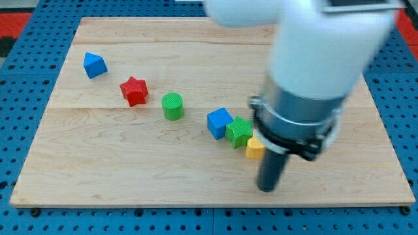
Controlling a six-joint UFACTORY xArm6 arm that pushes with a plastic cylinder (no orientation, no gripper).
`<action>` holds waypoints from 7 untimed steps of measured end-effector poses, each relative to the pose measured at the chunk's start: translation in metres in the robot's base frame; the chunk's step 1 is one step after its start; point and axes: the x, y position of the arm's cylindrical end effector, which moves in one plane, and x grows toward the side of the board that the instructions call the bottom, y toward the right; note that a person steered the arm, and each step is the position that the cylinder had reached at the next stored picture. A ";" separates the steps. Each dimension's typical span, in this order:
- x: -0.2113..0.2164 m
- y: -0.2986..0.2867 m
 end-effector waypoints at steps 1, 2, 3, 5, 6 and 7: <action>-0.023 0.010; -0.042 0.018; -0.064 0.016; -0.090 0.016; -0.105 0.016; -0.115 0.029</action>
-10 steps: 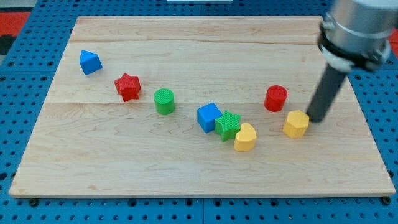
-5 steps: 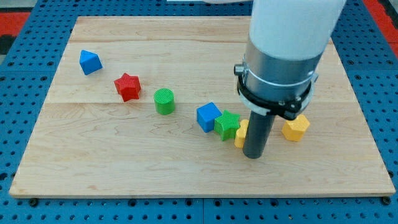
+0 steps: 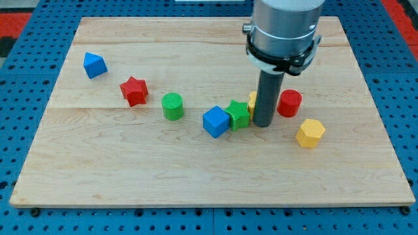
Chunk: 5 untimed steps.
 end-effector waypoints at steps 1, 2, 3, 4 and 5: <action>-0.039 -0.004; -0.072 -0.006; -0.053 -0.032; -0.027 -0.050; -0.002 -0.050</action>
